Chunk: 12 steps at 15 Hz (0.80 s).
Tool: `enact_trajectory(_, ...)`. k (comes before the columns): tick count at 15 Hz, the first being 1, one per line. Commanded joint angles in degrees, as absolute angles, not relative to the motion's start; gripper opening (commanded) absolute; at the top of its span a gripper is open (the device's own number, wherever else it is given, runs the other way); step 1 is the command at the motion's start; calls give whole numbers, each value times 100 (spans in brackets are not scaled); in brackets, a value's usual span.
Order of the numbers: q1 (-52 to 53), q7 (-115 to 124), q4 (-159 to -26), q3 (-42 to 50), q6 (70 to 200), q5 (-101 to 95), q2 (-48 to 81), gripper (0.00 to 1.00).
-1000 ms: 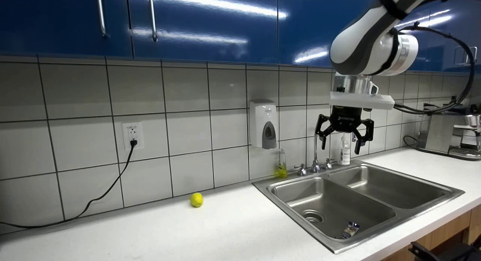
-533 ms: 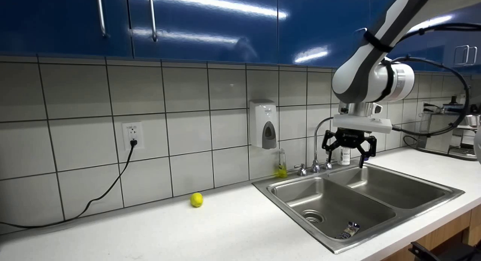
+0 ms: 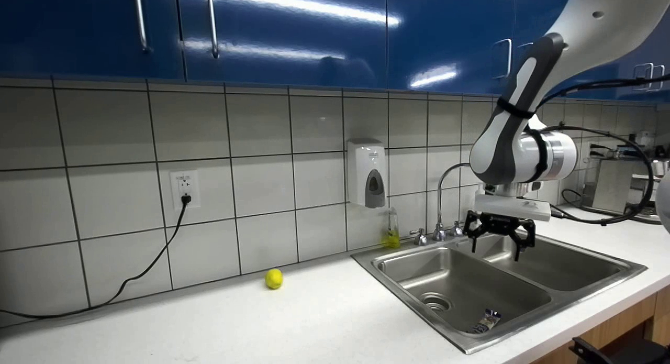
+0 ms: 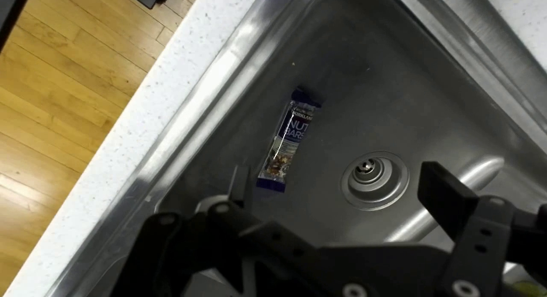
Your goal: Take the snack out of the sink on the left and put it on the left side of the countertop.
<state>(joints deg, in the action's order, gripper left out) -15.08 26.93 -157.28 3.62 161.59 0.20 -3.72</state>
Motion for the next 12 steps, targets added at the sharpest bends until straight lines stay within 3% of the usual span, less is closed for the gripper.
enact_trajectory(1,-1435,2676,-15223,681,16526,-169,565,100)
enact_trajectory(4,-1262,2260,-14907,827,16679,324,1090,100)
enact_trajectory(12,-998,2431,-15111,1103,16608,227,895,100)
